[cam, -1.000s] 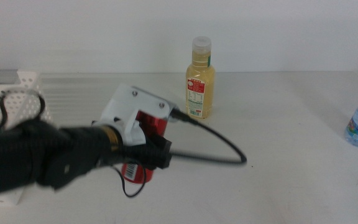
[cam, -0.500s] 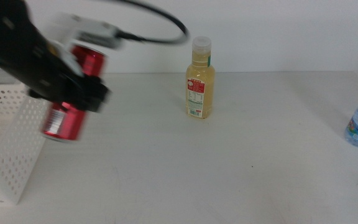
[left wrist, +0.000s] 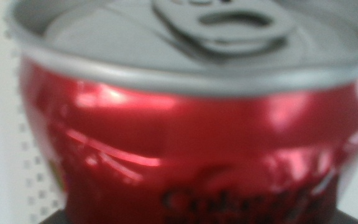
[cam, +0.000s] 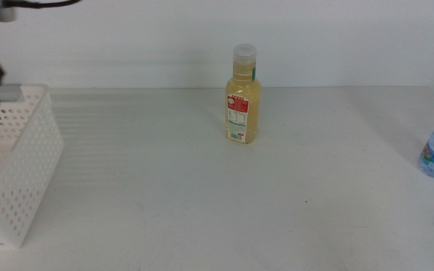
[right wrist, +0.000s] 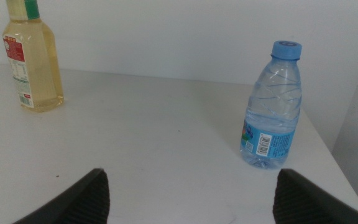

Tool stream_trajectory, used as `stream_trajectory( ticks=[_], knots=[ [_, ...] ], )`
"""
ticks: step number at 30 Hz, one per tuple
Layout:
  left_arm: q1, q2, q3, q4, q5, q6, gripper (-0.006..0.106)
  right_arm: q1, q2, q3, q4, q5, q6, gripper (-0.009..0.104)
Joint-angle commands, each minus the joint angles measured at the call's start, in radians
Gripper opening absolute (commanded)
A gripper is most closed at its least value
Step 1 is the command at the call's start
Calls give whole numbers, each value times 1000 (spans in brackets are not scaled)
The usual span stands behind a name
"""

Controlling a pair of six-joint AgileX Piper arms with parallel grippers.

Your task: Use arms to grab the bottles and put them into the dustbin to the left of the table.

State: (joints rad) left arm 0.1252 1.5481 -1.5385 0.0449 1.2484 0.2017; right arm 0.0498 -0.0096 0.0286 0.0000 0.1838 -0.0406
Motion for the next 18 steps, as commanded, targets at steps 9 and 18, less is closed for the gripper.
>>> stream_trajectory(
  ticks=[9,18],
  knots=[
    [173,141,-91,-80,-7,117,-2,-8,-28,-8,-5,-72,-9,77],
    [188,301,-91,-76,-43,117,-5,-8,-28,-8,-5,-72,-9,77]
  ],
)
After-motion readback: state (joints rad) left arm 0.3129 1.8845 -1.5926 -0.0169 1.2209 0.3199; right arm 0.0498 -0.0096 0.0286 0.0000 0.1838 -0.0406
